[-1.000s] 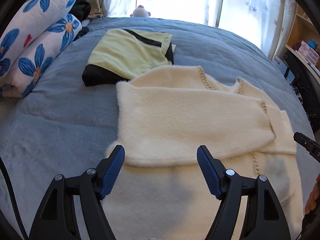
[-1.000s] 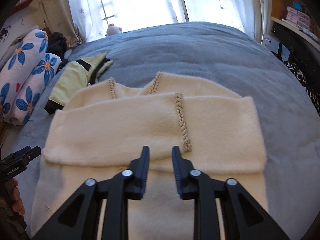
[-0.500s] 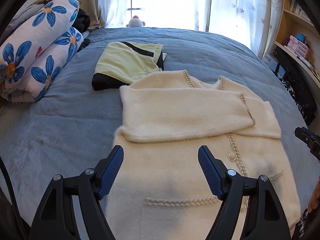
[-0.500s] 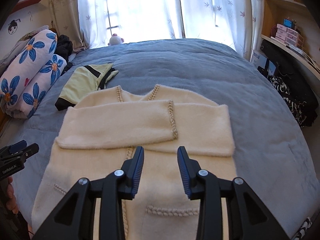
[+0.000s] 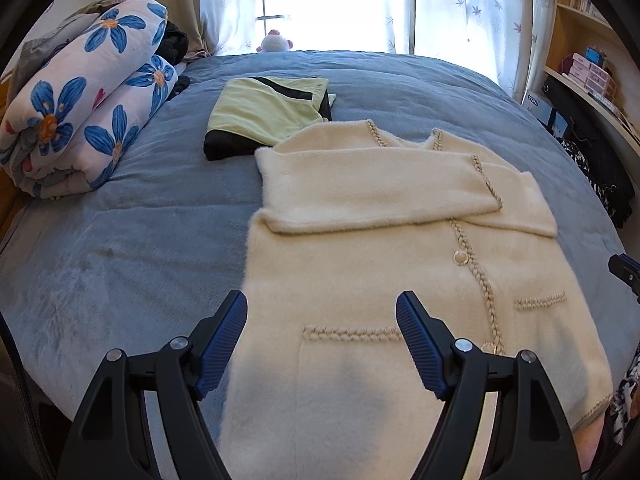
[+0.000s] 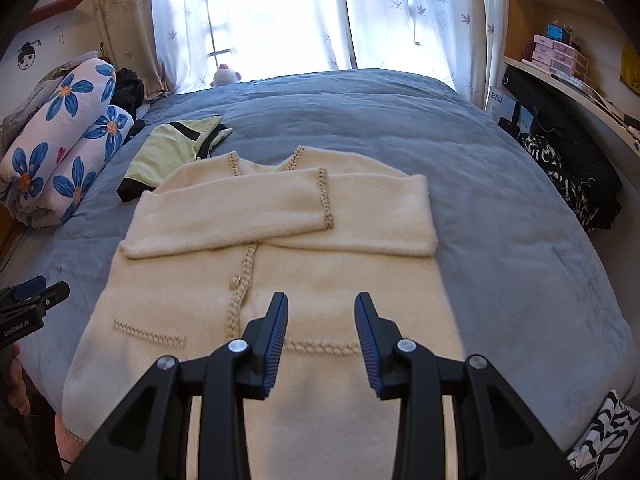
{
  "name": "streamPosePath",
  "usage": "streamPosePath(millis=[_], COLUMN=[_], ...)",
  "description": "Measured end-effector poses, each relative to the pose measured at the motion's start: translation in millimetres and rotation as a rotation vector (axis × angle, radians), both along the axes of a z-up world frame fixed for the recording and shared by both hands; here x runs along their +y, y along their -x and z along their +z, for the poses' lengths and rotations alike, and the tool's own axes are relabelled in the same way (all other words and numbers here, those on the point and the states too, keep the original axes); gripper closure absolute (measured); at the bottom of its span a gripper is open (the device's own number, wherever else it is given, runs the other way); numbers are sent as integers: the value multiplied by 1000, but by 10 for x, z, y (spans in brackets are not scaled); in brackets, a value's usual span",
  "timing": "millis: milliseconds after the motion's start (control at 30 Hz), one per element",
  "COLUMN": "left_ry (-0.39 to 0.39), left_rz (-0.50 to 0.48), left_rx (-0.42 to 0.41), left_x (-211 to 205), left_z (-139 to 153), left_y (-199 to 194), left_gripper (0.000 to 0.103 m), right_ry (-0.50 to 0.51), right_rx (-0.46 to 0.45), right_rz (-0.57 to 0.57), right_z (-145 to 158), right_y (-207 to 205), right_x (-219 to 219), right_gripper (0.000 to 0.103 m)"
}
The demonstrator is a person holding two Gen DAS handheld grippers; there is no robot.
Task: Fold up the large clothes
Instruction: 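Release the cardigan with both tools and pull them back, then grasp the braided hem corners with both tools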
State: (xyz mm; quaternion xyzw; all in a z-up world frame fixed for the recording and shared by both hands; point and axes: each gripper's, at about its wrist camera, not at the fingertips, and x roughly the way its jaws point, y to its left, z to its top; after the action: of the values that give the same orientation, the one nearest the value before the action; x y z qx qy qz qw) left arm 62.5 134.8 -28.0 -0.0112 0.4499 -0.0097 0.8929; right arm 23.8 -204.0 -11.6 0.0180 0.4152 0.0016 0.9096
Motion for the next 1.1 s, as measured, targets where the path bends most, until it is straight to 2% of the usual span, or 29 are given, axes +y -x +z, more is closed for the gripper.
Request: streamPosePath(millis=[33, 167, 400, 533, 767, 900, 1100], left_ry=[-1, -3, 8, 22, 101, 141, 186], left_rz=[0, 2, 14, 26, 49, 17, -10], left_rx=[-2, -8, 18, 51, 158, 217, 257], left_x=[15, 80, 268, 453, 820, 898, 913], left_z=[2, -4, -114, -252, -636, -849, -1091], left_y=[55, 264, 574, 723, 930, 1048, 1120], left_gripper=[27, 27, 27, 27, 27, 27, 27], right_ry=[-6, -6, -23, -2, 3, 5, -41], right_rx=[-2, -25, -2, 24, 118, 160, 216], right_rz=[3, -2, -16, -44, -108, -139, -183], right_z=[-1, -8, -152, -292, -599, -735, -962], right_y=[60, 311, 670, 818, 962, 1050, 1141], right_x=[-26, -125, -351, -529, -909, -1104, -1325], right_gripper=[67, 47, 47, 47, 47, 47, 47])
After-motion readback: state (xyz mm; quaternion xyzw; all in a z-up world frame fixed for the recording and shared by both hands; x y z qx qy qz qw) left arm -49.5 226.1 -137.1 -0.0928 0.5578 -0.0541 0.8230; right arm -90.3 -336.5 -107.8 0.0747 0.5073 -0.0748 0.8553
